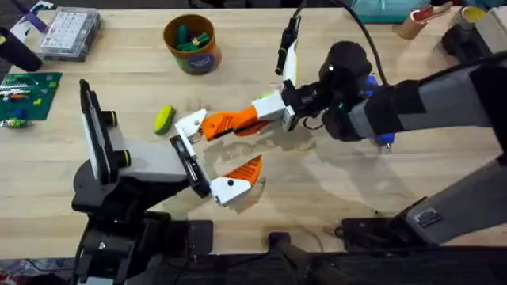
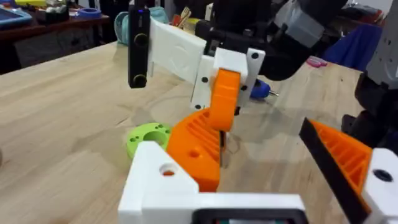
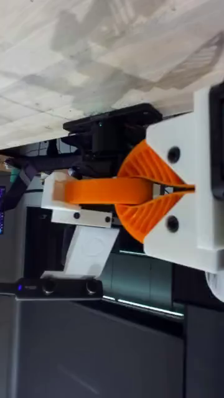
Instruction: Pick up the gripper from the table and insert it into the empty holder that is missing its gripper. Then pick up a screw, insert it into the mounting hole, and use the screwdriver to tighten it. Finally, clean up the table by picking up the vegetable and placing it into the bucket.
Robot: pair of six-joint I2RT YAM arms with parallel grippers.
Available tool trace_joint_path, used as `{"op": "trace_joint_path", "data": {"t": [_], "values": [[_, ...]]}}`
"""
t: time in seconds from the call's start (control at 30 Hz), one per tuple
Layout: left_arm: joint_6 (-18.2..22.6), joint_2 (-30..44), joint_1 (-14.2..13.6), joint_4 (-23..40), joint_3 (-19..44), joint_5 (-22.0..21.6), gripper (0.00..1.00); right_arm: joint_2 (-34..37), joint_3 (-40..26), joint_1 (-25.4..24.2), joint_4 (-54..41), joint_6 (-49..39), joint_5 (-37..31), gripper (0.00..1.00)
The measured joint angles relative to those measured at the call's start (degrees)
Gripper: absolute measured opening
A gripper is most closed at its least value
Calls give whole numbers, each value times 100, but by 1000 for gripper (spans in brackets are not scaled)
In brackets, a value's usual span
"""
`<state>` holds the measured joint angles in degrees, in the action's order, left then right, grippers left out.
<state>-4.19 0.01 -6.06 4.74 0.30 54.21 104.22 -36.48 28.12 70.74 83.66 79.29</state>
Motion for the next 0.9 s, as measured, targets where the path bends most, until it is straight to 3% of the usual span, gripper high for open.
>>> {"op": "trace_joint_path", "data": {"t": [0.3,0.9], "values": [[-19,0,10,33,0,231,987,-11,-529,195,-1184,-476,14,20],[-22,0,65,37,0,211,986,-11,-570,417,-1228,-573,-418,20]]}}
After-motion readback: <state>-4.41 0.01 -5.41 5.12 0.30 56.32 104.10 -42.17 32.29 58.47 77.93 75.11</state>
